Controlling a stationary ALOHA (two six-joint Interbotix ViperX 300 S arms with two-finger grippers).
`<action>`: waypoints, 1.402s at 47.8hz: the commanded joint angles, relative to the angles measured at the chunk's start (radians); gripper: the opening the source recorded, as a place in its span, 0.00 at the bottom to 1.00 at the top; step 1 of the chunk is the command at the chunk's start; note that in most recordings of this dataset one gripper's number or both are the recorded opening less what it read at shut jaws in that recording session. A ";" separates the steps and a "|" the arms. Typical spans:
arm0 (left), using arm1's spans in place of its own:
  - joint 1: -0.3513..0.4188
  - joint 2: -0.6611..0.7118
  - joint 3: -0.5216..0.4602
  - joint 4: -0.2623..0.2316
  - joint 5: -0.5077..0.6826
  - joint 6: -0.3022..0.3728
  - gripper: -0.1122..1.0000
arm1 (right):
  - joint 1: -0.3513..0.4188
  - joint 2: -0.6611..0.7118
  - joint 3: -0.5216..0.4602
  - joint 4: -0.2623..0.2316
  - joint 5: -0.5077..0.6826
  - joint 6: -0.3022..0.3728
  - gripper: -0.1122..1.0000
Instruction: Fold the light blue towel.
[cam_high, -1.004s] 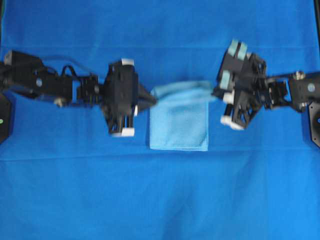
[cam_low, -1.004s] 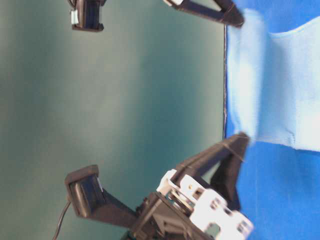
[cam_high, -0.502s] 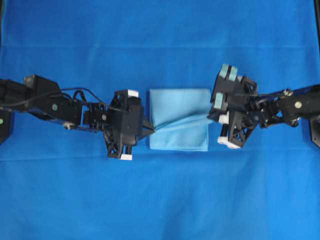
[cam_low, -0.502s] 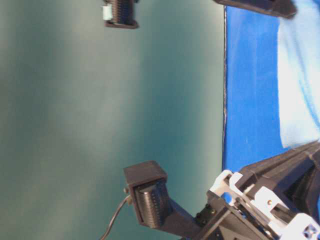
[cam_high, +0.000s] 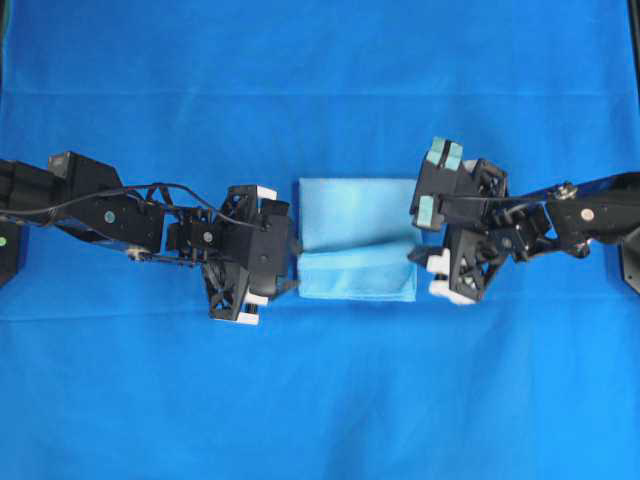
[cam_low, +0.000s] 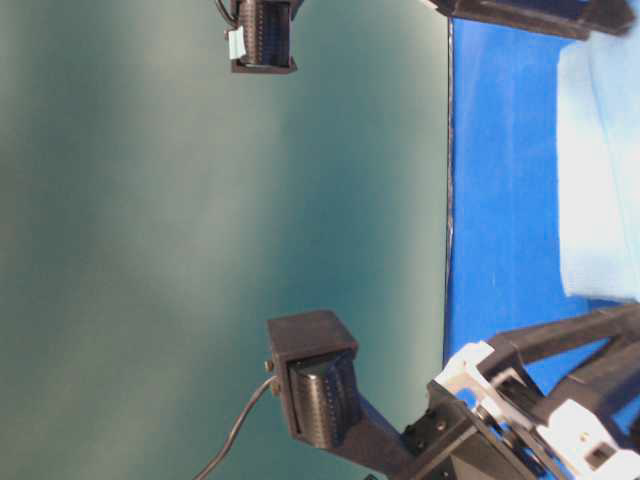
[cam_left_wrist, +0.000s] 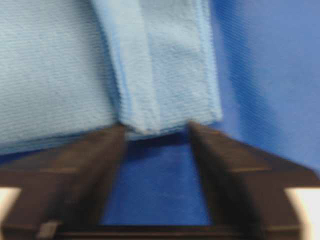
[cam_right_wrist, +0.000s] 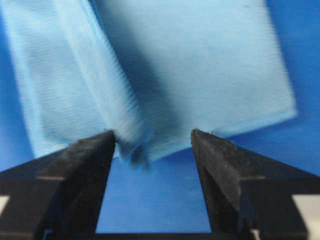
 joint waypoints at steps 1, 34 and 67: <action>-0.003 -0.041 -0.014 -0.002 -0.005 0.006 0.67 | 0.018 -0.015 -0.025 0.000 0.005 -0.002 0.64; -0.002 -0.505 0.100 -0.002 0.129 0.011 0.70 | 0.141 -0.442 -0.063 -0.018 0.325 -0.011 0.62; 0.054 -1.109 0.454 0.000 0.114 -0.008 0.70 | 0.132 -0.968 0.225 -0.127 0.259 -0.008 0.62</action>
